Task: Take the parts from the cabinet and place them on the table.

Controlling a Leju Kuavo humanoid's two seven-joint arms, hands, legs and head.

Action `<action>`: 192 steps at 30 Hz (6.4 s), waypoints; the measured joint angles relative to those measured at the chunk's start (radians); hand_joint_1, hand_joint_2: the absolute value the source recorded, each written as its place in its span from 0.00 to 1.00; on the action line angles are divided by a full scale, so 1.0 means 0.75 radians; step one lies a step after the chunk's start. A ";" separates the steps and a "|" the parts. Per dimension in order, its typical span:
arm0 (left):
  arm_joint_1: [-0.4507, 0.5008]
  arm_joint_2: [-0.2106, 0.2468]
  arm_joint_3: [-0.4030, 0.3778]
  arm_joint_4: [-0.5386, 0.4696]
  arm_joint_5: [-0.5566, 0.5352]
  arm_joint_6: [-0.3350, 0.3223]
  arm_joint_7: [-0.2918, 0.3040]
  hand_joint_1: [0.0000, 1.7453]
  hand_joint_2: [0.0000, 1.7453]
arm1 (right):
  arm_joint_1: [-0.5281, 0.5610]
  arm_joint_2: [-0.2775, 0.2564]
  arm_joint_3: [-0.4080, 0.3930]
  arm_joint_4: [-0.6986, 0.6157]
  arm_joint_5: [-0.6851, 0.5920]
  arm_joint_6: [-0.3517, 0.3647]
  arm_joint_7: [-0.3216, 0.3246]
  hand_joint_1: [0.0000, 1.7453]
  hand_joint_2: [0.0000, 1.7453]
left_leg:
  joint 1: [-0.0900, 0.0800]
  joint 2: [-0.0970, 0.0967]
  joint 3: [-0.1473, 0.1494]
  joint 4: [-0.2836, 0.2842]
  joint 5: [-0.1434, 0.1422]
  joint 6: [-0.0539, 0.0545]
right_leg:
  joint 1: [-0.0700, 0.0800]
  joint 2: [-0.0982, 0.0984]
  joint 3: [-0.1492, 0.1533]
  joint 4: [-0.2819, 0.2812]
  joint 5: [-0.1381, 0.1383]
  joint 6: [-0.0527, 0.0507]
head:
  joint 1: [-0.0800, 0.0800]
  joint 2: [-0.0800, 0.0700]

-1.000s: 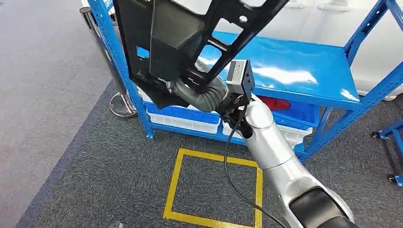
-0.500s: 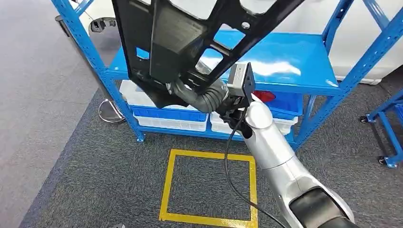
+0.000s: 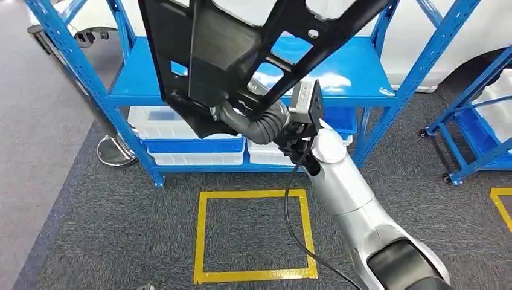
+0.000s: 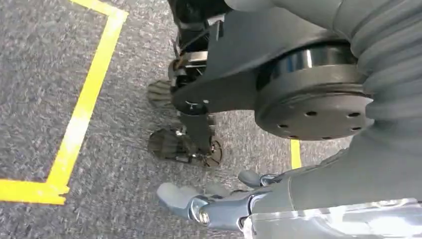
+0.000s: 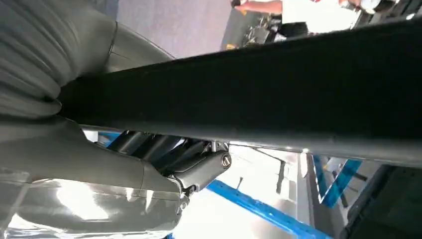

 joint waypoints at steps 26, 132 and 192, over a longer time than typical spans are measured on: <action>0.003 0.004 0.007 0.000 0.004 0.000 -0.003 0.00 1.00 | -0.001 0.013 0.001 0.010 0.001 -0.006 -0.001 1.00 1.00 | 0.003 -0.091 0.003 0.032 -0.032 -0.034 | -0.011 0.168 0.128 -0.293 0.176 -0.015 | 0.003 0.000; -0.021 0.002 -0.027 0.000 -0.014 -0.001 -0.107 0.00 1.00 | 0.048 0.019 -0.063 -0.018 0.069 -0.044 -0.025 1.00 1.00 | -0.010 0.129 -0.012 0.040 -0.038 -0.024 | 0.036 -0.085 0.152 -0.285 0.120 -0.043 | 0.071 0.000; -0.027 0.001 -0.031 0.000 -0.022 0.000 -0.098 0.00 1.00 | 0.083 -0.001 -0.098 -0.053 0.083 -0.041 -0.037 1.00 1.00 | -0.007 0.122 -0.014 0.034 -0.033 -0.012 | 0.036 -0.125 0.156 -0.304 0.137 -0.031 | 0.084 0.001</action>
